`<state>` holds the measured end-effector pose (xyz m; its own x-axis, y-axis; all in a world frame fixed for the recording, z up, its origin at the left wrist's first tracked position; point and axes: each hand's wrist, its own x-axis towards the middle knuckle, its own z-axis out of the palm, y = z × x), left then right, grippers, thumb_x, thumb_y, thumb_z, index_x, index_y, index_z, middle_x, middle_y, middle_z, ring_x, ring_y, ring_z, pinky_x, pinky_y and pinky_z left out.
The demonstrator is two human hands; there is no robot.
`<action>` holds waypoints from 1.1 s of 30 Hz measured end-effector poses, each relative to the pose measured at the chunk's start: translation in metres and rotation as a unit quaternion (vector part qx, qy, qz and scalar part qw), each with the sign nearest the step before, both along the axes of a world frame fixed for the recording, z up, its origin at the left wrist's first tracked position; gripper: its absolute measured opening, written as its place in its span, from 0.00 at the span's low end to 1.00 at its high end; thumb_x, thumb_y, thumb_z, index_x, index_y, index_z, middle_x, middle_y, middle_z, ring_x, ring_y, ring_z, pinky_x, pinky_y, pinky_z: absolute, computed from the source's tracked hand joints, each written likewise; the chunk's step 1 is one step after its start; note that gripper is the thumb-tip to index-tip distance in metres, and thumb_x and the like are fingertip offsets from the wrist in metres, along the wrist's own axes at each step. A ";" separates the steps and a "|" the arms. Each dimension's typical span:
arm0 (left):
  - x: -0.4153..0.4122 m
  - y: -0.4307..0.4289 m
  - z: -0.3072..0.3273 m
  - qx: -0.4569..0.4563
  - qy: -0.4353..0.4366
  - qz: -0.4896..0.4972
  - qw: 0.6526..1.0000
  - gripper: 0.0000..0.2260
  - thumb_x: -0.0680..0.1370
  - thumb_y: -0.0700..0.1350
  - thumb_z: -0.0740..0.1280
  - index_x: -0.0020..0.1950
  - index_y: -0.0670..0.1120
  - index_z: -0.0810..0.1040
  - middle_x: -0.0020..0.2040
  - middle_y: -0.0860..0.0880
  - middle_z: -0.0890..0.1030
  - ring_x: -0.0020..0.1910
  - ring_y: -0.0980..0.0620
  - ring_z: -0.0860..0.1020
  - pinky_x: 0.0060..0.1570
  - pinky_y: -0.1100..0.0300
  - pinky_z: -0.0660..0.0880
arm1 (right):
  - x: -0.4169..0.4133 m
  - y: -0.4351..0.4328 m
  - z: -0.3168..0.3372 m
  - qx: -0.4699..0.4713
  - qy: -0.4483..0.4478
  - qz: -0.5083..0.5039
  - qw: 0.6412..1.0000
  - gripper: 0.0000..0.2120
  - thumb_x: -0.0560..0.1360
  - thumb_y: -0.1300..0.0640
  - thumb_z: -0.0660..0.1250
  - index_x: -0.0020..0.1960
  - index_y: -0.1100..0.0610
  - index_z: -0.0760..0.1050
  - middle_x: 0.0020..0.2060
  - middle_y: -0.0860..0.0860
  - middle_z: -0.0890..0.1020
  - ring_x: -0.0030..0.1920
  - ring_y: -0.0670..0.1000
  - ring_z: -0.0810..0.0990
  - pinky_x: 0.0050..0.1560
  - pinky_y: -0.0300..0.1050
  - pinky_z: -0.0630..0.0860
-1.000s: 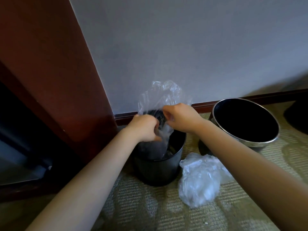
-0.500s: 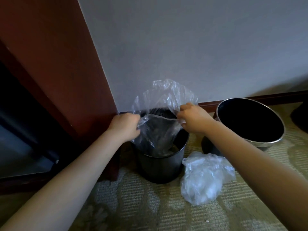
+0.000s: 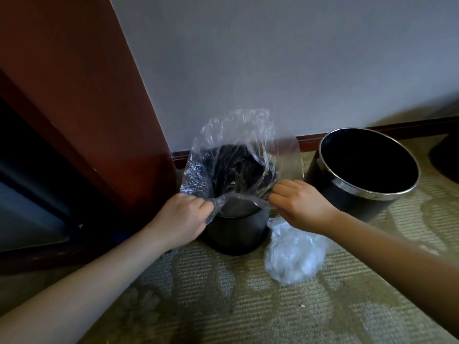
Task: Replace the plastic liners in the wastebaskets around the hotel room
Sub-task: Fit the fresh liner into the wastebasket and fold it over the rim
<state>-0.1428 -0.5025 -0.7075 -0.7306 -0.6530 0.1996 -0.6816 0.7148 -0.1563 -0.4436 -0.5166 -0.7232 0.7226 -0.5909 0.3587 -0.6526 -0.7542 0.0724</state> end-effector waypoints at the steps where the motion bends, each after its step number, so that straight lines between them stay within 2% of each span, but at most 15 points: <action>1: 0.002 0.006 -0.009 0.006 -0.027 0.004 1.000 0.08 0.63 0.41 0.72 0.36 0.45 0.74 0.29 0.50 0.74 0.27 0.49 0.75 0.29 0.58 0.70 | -0.005 0.005 -0.007 -0.002 0.003 0.000 1.000 0.08 0.65 0.67 0.67 0.41 0.58 0.74 0.36 0.54 0.75 0.35 0.56 0.73 0.31 0.46 0.69; 5: 0.009 0.012 -0.033 0.017 -0.110 0.037 0.993 0.13 0.58 0.38 0.78 0.38 0.43 0.78 0.27 0.48 0.75 0.26 0.47 0.75 0.27 0.57 0.72 | -0.012 0.013 -0.031 0.012 0.047 0.005 0.999 0.10 0.67 0.66 0.57 0.40 0.57 0.75 0.36 0.53 0.76 0.36 0.55 0.75 0.30 0.46 0.72; 8: 0.013 0.007 -0.038 0.023 -0.154 0.063 0.986 0.14 0.56 0.38 0.78 0.36 0.44 0.77 0.27 0.48 0.75 0.25 0.47 0.75 0.28 0.57 0.72 | -0.008 0.013 -0.038 0.058 0.073 -0.015 0.995 0.09 0.64 0.66 0.58 0.38 0.56 0.75 0.35 0.52 0.76 0.35 0.55 0.75 0.29 0.45 0.71; 9: 0.012 0.006 -0.035 0.037 -0.174 0.071 0.981 0.13 0.59 0.40 0.78 0.37 0.45 0.77 0.29 0.48 0.76 0.27 0.47 0.76 0.30 0.57 0.72 | -0.006 0.013 -0.039 0.086 0.086 -0.026 0.992 0.09 0.63 0.66 0.62 0.39 0.56 0.76 0.35 0.51 0.76 0.36 0.55 0.76 0.29 0.45 0.72; 11: 0.007 0.009 -0.028 0.082 -0.226 0.091 0.966 0.11 0.71 0.49 0.70 0.49 0.45 0.77 0.41 0.47 0.80 0.40 0.47 0.79 0.38 0.56 0.70 | -0.006 0.014 -0.041 0.147 0.117 -0.048 0.981 0.08 0.64 0.62 0.67 0.43 0.54 0.78 0.36 0.50 0.78 0.37 0.53 0.77 0.31 0.44 0.73; 13: 0.000 0.010 -0.021 0.149 -0.242 0.116 0.952 0.15 0.76 0.57 0.61 0.54 0.47 0.75 0.47 0.49 0.79 0.46 0.48 0.77 0.41 0.56 0.69 | -0.007 0.017 -0.040 0.168 0.112 -0.058 0.978 0.07 0.69 0.56 0.63 0.43 0.53 0.78 0.34 0.49 0.78 0.35 0.52 0.77 0.31 0.44 0.73; 15: -0.008 0.014 -0.012 0.165 -0.193 0.071 0.964 0.16 0.77 0.58 0.58 0.48 0.47 0.78 0.39 0.52 0.77 0.38 0.52 0.76 0.36 0.60 0.70 | -0.003 0.021 -0.032 0.121 0.030 -0.032 0.992 0.07 0.71 0.55 0.61 0.38 0.54 0.77 0.29 0.49 0.75 0.30 0.52 0.75 0.28 0.43 0.71; 17: -0.012 0.013 -0.012 0.096 -0.071 -0.020 0.993 0.15 0.76 0.54 0.60 0.36 0.47 0.78 0.29 0.53 0.73 0.27 0.54 0.72 0.27 0.62 0.68 | 0.005 0.020 -0.021 0.042 -0.051 -0.017 0.998 0.07 0.73 0.57 0.63 0.37 0.57 0.75 0.30 0.50 0.75 0.30 0.53 0.73 0.30 0.43 0.69; 20: -0.027 0.008 -0.006 -0.010 0.104 -0.082 0.991 0.09 0.73 0.46 0.65 0.34 0.45 0.74 0.30 0.49 0.73 0.28 0.50 0.72 0.27 0.60 0.68 | 0.018 0.012 -0.008 -0.005 -0.082 -0.013 0.997 0.08 0.75 0.55 0.68 0.46 0.59 0.78 0.39 0.53 0.78 0.39 0.55 0.75 0.38 0.47 0.73; 22: -0.036 -0.005 -0.003 -0.020 0.108 -0.056 0.992 0.09 0.73 0.49 0.65 0.40 0.43 0.76 0.37 0.47 0.74 0.36 0.48 0.74 0.33 0.56 0.72 | 0.024 0.002 -0.007 0.021 -0.032 -0.015 0.999 0.15 0.73 0.48 0.71 0.54 0.58 0.80 0.46 0.54 0.79 0.46 0.56 0.77 0.45 0.49 0.76; 23: -0.038 -0.010 -0.004 0.004 0.087 -0.035 0.996 0.14 0.74 0.54 0.64 0.45 0.43 0.77 0.42 0.47 0.76 0.41 0.47 0.75 0.38 0.54 0.74 | 0.027 -0.003 -0.009 0.043 -0.002 -0.016 0.999 0.17 0.71 0.46 0.73 0.54 0.57 0.81 0.47 0.53 0.80 0.48 0.56 0.78 0.47 0.50 0.77; 26: -0.031 -0.024 -0.008 0.134 -0.038 0.043 0.989 0.20 0.76 0.63 0.59 0.47 0.47 0.76 0.47 0.50 0.78 0.49 0.49 0.76 0.49 0.54 0.73 | 0.034 -0.013 -0.015 0.090 0.067 -0.020 0.993 0.16 0.63 0.44 0.79 0.39 0.55 0.81 0.35 0.50 0.81 0.40 0.56 0.81 0.42 0.50 0.78; 29: -0.021 -0.026 -0.017 0.144 -0.115 0.049 0.982 0.16 0.77 0.61 0.62 0.47 0.48 0.77 0.45 0.50 0.80 0.49 0.48 0.78 0.52 0.56 0.71 | 0.037 -0.015 -0.017 0.106 0.108 -0.040 0.988 0.19 0.57 0.42 0.81 0.38 0.54 0.80 0.34 0.49 0.81 0.40 0.55 0.81 0.46 0.50 0.79; 31: -0.021 -0.030 -0.017 0.152 -0.093 0.054 0.982 0.17 0.75 0.63 0.63 0.47 0.49 0.77 0.44 0.51 0.78 0.48 0.49 0.78 0.50 0.56 0.71 | 0.038 -0.011 -0.016 0.077 0.092 -0.040 0.992 0.22 0.60 0.42 0.79 0.45 0.55 0.80 0.42 0.51 0.81 0.46 0.55 0.81 0.52 0.51 0.77; 33: -0.025 -0.032 -0.015 0.157 -0.027 0.050 0.986 0.21 0.74 0.66 0.61 0.49 0.48 0.76 0.43 0.52 0.75 0.46 0.50 0.76 0.47 0.56 0.72 | 0.034 -0.005 -0.012 0.027 0.020 -0.033 0.999 0.21 0.68 0.42 0.73 0.51 0.56 0.76 0.47 0.53 0.79 0.48 0.56 0.78 0.51 0.50 0.73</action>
